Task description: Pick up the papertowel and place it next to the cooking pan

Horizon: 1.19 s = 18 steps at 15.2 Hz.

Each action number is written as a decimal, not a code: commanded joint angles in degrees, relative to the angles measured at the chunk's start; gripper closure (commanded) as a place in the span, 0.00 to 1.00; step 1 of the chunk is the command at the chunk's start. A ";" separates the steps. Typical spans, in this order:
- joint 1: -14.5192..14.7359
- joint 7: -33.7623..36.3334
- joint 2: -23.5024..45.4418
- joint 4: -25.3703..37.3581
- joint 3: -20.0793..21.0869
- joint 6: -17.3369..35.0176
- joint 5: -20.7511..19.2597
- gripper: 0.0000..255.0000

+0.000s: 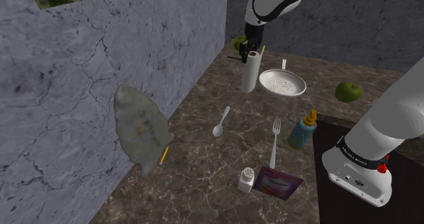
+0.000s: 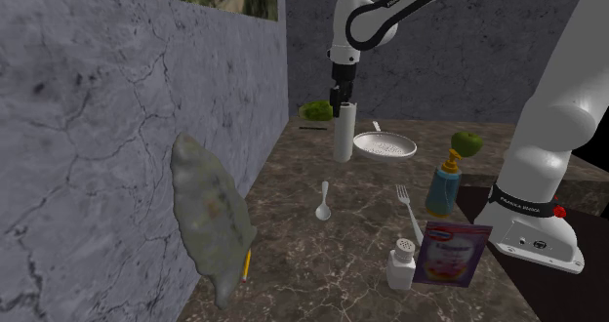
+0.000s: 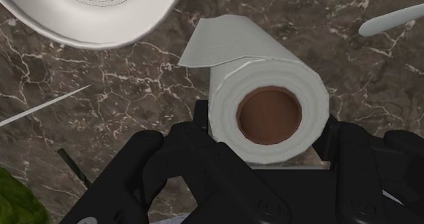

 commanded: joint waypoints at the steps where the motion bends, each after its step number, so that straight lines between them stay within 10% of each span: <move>1: 0.00 0.00 0.00 0.00 0.00 0.01 0.00 1.00; 2: 0.00 0.00 0.00 0.00 0.00 0.01 0.00 0.00; 18: 0.16 -0.39 -3.07 4.15 0.07 -7.19 0.58 0.00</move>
